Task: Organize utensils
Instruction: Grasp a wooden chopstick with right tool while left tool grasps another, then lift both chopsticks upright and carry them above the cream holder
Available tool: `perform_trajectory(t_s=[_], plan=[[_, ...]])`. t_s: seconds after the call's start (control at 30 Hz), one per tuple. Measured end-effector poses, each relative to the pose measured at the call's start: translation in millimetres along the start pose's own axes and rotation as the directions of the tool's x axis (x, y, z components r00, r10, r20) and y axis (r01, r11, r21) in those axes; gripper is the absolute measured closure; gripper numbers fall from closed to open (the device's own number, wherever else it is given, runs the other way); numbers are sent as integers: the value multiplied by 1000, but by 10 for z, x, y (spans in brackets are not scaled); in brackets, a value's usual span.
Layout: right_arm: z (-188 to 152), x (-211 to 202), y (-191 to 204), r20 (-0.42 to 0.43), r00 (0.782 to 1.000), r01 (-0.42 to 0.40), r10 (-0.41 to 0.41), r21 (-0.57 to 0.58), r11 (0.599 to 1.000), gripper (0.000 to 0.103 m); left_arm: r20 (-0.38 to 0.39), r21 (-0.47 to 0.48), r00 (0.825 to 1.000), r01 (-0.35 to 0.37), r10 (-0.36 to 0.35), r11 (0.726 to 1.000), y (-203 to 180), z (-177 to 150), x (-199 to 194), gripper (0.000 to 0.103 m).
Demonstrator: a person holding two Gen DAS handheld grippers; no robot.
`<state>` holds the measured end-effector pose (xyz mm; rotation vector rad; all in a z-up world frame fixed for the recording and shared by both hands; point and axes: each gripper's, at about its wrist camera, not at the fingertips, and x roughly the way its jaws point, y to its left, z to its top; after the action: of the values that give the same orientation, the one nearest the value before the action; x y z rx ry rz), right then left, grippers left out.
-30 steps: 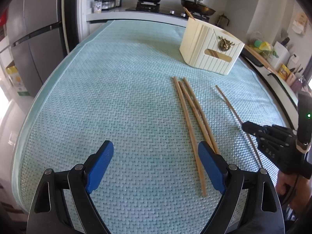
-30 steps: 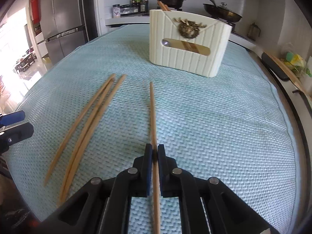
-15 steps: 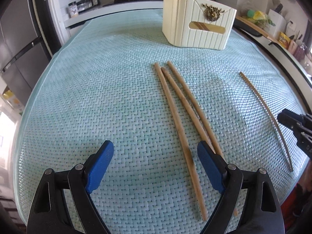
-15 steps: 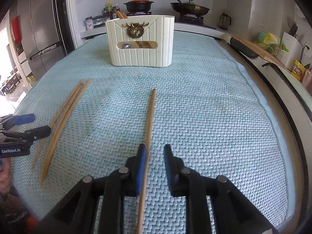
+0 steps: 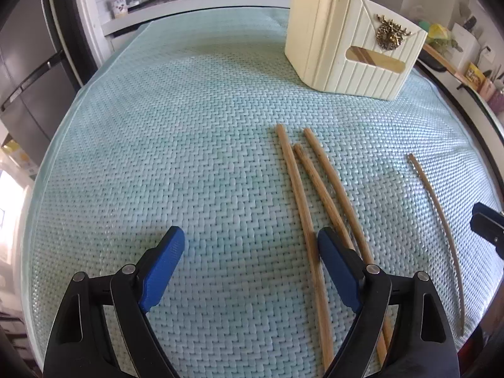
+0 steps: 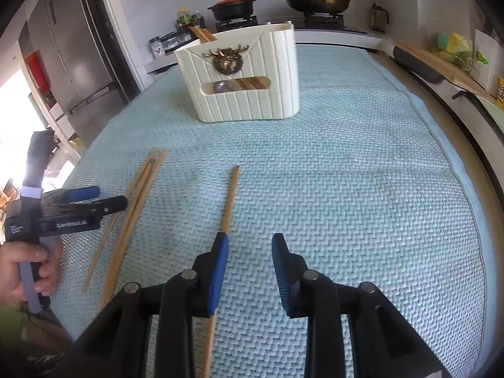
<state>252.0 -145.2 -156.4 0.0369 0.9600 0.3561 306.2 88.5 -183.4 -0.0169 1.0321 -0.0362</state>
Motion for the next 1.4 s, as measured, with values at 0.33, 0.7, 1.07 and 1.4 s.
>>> perform_trajectory(t_s=[0.33,0.7,1.07,1.4], plan=[[400,658,277,-99,990,81,-98,-166,983,74,-41,31,999,-5,6,1000,5,367,217,25],[732,875,215,-165,980,80,-110,-178,981,96,-94,84,995,32,-24,996,-106,548,271,72],[1023,644,-35,-70,997,-46,43,-47,998,97,17,15,995,99,-99,995,37,706,99,98],[1245,-585,23,222,966,-120,132,-66,991,97,276,19,947,168,-167,986,128,702,-1168,98]])
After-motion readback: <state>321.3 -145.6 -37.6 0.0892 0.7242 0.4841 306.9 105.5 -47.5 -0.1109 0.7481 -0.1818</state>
